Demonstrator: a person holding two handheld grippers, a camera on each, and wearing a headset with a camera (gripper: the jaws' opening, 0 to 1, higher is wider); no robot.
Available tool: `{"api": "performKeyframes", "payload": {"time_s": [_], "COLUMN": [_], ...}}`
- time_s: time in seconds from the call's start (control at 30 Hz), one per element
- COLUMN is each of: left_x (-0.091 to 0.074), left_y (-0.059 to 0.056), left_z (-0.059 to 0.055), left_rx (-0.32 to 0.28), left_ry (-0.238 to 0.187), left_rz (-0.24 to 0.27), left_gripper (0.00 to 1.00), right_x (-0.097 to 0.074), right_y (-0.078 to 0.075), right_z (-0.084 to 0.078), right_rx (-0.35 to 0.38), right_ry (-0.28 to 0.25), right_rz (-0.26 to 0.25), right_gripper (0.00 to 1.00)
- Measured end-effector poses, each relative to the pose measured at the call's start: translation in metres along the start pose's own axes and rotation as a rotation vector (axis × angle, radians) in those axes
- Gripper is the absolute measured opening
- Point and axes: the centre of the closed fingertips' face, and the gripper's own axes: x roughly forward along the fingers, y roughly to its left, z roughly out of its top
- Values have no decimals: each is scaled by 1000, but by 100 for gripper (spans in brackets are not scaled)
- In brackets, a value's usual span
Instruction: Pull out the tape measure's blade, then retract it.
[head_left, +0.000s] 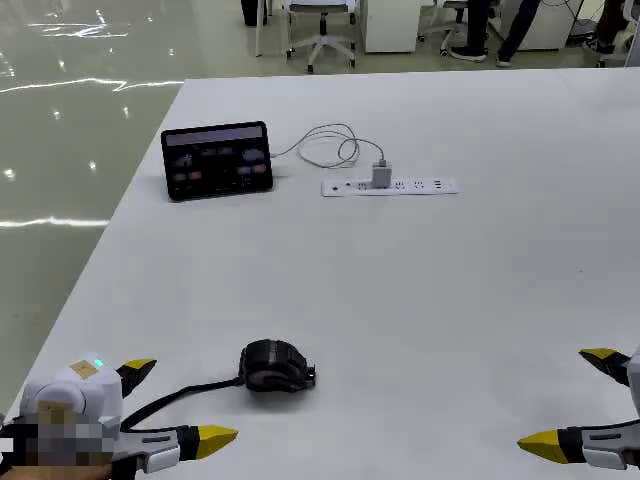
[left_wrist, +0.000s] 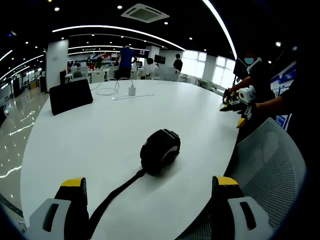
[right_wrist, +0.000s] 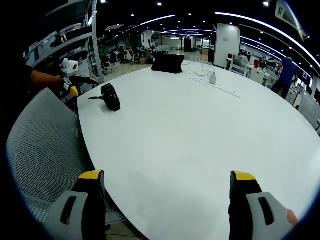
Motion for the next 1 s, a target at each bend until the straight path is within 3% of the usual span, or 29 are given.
{"api": "performKeyframes", "payload": {"time_s": [0.57,0.63,0.73,1.0], "left_x": [0,1,1,-1], "left_y": [0,6,10,12], "left_z": [1,5,4,-1], "left_rx": [-9,21,3,10], "left_ry": [8,-24,-31,4], "left_rz": [-10,11,6,22], "left_gripper": [100,100,100,100], "right_x": [-5,-5,-4,-1], "right_y": [1,1,2,4], "right_z": [-6,-6,-5,-5], "right_rx": [8,8,2,3], "right_ry": [1,0,-3,-15], "right_rz": [-3,-5,-5,9], "right_gripper": [100,100,100,100]}}
